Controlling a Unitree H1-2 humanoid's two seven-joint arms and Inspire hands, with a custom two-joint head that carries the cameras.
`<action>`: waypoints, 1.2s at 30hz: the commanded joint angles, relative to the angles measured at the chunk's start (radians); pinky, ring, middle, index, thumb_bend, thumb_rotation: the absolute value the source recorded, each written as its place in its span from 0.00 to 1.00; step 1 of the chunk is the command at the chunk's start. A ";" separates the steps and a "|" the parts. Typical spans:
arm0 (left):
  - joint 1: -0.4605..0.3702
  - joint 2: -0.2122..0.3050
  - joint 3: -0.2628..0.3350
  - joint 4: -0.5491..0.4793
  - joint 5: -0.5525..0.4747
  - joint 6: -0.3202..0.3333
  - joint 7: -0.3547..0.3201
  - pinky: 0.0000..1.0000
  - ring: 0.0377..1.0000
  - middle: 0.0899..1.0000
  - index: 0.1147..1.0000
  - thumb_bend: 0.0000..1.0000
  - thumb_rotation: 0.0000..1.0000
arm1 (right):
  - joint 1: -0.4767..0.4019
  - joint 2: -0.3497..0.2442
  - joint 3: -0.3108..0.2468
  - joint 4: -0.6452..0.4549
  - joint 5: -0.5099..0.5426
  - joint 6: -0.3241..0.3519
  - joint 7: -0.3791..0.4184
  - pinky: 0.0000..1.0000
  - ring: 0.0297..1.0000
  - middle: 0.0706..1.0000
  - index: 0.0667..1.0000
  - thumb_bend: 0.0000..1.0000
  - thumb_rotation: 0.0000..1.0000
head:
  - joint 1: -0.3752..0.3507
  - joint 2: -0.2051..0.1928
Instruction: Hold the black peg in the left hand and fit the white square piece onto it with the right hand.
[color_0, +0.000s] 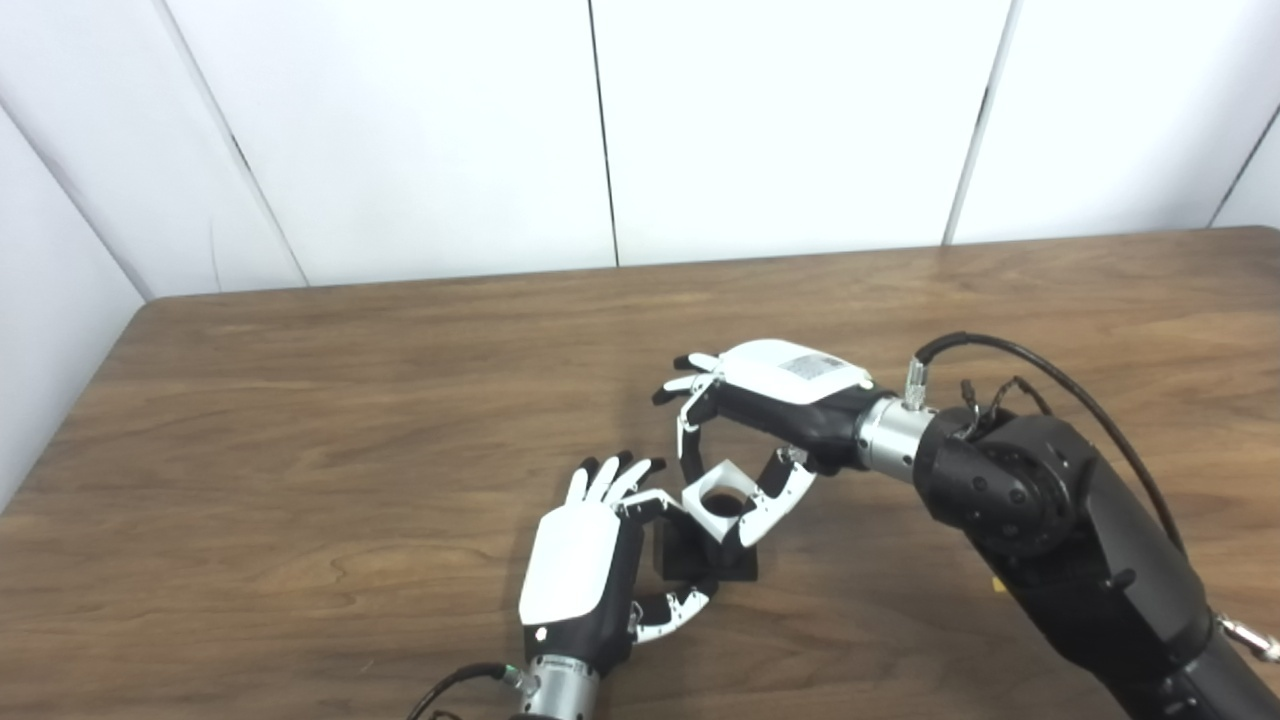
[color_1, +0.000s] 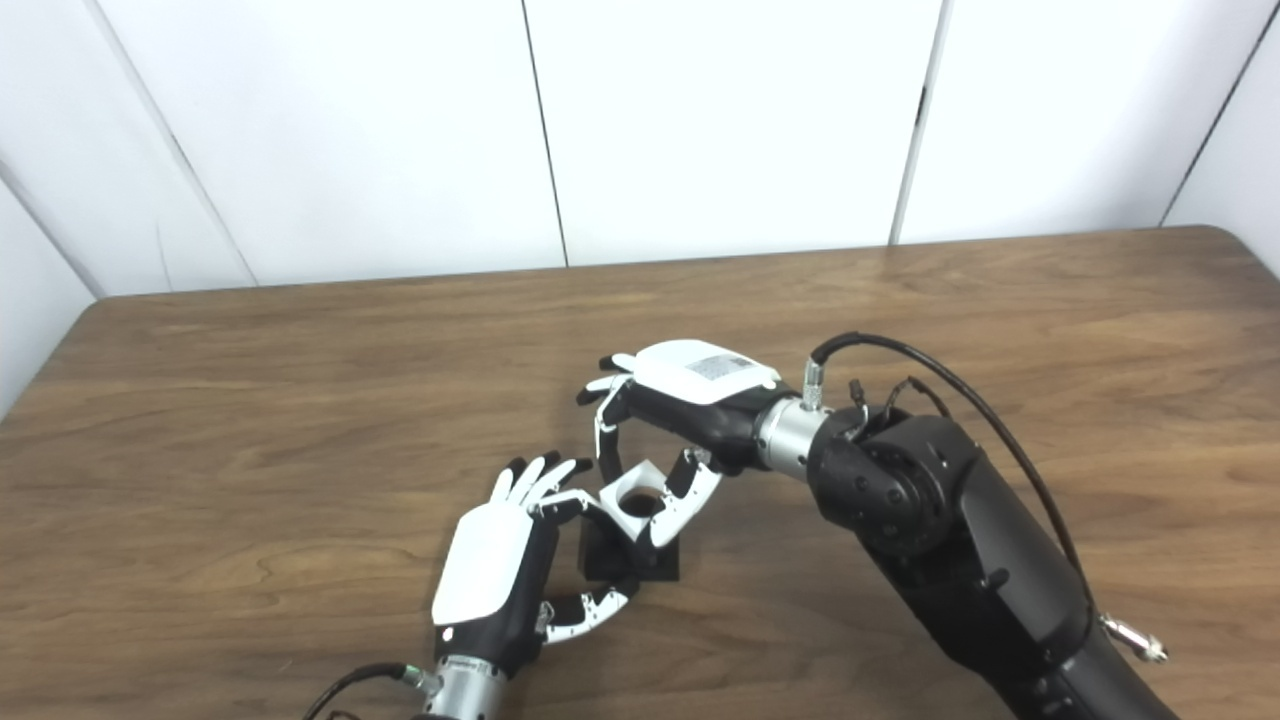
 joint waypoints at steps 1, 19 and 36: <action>0.024 -0.034 -0.027 0.047 0.020 0.011 -0.015 1.00 0.95 0.87 0.43 0.51 0.08 | -0.017 -0.001 -0.003 -0.020 0.000 -0.010 -0.008 1.00 1.00 0.91 0.45 0.52 0.15 | 0.002 0.001; 0.028 -0.039 -0.026 0.041 0.020 0.014 -0.017 1.00 0.95 0.87 0.43 0.51 0.08 | 0.005 0.001 0.006 -0.001 0.006 -0.045 -0.044 1.00 1.00 0.90 0.45 0.52 0.15 | 0.003 0.006; 0.025 -0.042 -0.019 0.039 0.024 0.019 -0.019 1.00 0.95 0.87 0.43 0.51 0.08 | 0.007 0.002 0.015 -0.018 -0.007 -0.035 -0.025 1.00 1.00 0.90 0.45 0.52 0.16 | 0.001 0.013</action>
